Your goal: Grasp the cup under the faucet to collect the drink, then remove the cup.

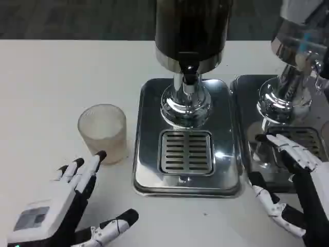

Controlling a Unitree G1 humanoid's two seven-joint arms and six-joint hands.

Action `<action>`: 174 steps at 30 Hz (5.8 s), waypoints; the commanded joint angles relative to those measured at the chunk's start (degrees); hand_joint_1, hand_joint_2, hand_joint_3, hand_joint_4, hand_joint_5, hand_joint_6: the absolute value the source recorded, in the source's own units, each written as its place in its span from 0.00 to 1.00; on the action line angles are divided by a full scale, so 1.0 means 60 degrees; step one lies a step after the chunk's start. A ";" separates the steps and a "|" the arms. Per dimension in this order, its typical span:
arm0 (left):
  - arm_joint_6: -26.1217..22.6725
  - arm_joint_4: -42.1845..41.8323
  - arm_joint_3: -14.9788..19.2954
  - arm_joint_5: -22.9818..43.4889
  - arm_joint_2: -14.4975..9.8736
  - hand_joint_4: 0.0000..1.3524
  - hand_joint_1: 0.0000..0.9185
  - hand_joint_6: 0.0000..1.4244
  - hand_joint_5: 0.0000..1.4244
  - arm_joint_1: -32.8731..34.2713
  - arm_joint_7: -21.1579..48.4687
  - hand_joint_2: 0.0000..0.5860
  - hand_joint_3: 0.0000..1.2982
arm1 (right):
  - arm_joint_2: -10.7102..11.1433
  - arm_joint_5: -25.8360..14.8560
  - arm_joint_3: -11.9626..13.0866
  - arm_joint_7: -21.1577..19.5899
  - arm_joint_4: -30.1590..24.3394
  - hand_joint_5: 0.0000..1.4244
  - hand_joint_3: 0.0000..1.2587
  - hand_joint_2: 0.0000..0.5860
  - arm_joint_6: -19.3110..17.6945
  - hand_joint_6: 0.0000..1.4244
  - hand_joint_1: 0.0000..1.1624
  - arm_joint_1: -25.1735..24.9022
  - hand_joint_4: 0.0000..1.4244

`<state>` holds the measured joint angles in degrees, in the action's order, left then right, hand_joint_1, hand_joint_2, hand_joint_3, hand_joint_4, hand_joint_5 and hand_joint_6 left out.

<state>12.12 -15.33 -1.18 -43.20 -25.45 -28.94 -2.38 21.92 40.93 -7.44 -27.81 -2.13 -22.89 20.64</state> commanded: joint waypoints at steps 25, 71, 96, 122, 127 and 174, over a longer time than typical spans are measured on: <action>0.1192 0.0824 0.0761 0.1082 -0.0048 0.00 0.00 0.00 0.00 0.0601 -0.1536 0.11 0.00 | -0.0324 -0.0363 0.0056 0.0101 0.0340 0.16 0.21 0.72 -0.0056 0.25 0.32 -0.0121 0.15; 0.4696 0.9278 0.0235 0.2325 -0.0604 0.00 0.11 0.05 0.05 0.6009 -0.3103 0.05 0.00 | -0.0595 -0.0549 0.0155 0.0329 0.0411 0.19 0.22 0.71 -0.0082 0.28 0.32 -0.0323 0.17; 0.5349 1.2131 -0.1039 0.2805 -0.0748 0.00 0.13 0.07 0.06 0.7887 -0.1531 0.04 0.00 | -0.0652 -0.0747 0.0354 0.0475 0.0175 0.20 0.22 0.71 -0.0111 0.29 0.32 0.0020 0.18; 0.3888 1.1771 -0.1733 0.2259 -0.0428 0.01 0.13 0.09 0.11 0.8103 -0.2420 0.04 0.01 | -0.0776 -0.0828 0.0455 0.0441 -0.0024 0.20 0.22 0.73 -0.0094 0.29 0.33 0.0326 0.18; 0.3201 1.1367 -0.1916 0.1868 -0.0166 0.08 0.15 0.13 0.17 0.7986 -0.3362 0.05 0.05 | -0.0818 -0.0843 0.0459 0.0453 -0.0027 0.20 0.23 0.73 -0.0105 0.29 0.33 0.0342 0.18; 0.3271 1.1997 -0.2416 0.1575 0.0555 0.57 0.28 0.91 0.74 0.7722 -0.6873 0.22 0.45 | -0.1073 -0.1039 0.0740 0.0396 0.0246 0.21 0.30 0.73 -0.0577 0.29 0.33 0.0315 0.24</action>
<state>30.17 57.71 -16.47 -34.15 -20.65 18.58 -42.02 15.78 35.44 -3.07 -25.10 -1.28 -25.52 22.77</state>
